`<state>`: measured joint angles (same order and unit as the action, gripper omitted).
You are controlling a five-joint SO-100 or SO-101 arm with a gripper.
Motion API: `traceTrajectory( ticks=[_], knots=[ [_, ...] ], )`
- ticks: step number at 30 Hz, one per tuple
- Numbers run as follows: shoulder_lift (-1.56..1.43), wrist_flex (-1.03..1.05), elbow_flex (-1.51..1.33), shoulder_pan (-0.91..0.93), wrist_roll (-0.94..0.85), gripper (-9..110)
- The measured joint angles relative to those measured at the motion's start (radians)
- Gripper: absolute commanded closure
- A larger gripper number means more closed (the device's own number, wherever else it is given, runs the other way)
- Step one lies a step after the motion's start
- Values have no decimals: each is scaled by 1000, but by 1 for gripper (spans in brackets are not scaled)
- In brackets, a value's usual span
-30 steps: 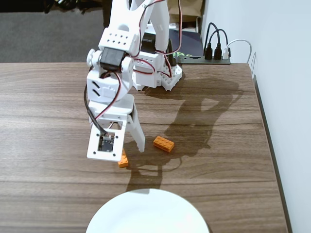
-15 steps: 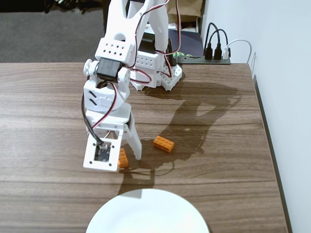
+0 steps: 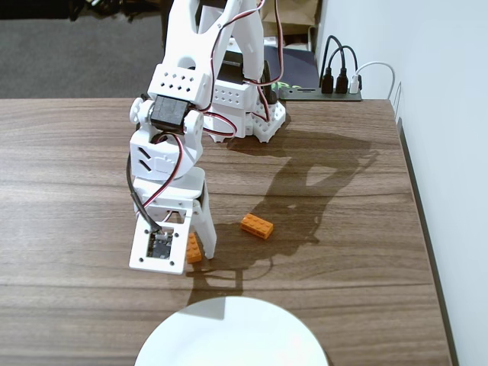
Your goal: Grasp a lego block and put it on the plate.
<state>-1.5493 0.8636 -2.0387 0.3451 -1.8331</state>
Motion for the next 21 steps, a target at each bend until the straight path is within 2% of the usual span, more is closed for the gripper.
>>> traceTrajectory(
  ticks=[13,19,21],
  knots=[
    [-34,51,-28,8,-12,78],
    [-41,55,-29,5,-12,92],
    [-41,55,-29,6,-12,92]
  ],
)
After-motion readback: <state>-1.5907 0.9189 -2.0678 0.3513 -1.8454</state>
